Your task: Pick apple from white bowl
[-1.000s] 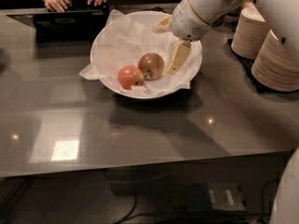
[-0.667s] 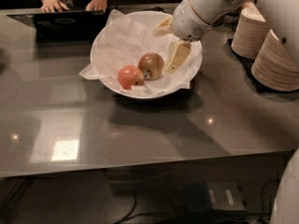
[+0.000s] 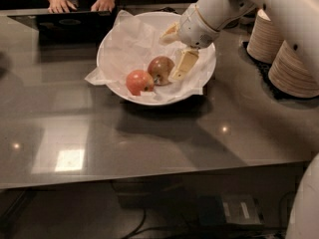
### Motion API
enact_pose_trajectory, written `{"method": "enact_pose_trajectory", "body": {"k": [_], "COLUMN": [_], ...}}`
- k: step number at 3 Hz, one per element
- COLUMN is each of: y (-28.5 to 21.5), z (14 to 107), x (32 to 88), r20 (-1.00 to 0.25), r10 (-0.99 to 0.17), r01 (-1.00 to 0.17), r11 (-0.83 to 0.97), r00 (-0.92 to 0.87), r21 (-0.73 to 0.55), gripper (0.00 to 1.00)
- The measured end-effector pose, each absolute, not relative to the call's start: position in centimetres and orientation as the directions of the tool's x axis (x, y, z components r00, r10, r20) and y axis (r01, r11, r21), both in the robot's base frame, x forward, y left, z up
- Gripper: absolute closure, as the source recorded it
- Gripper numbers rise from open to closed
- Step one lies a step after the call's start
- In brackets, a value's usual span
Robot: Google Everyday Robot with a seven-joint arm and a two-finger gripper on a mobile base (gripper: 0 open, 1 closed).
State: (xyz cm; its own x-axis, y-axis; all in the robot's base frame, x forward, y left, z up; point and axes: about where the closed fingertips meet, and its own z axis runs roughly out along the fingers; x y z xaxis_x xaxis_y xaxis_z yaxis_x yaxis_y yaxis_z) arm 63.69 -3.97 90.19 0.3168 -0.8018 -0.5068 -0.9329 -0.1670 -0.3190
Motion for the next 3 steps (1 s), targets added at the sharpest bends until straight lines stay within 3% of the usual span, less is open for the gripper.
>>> {"method": "enact_pose_trajectory", "body": {"k": [3], "y": [-2.6], "z": [87.3], "x": [64.6], "r20": [-0.498], "r10": [-0.796], "r01": [-0.925], "r11": [-0.197], "r00": [0.345], "r21": [-0.325], "gripper": [0.27]}}
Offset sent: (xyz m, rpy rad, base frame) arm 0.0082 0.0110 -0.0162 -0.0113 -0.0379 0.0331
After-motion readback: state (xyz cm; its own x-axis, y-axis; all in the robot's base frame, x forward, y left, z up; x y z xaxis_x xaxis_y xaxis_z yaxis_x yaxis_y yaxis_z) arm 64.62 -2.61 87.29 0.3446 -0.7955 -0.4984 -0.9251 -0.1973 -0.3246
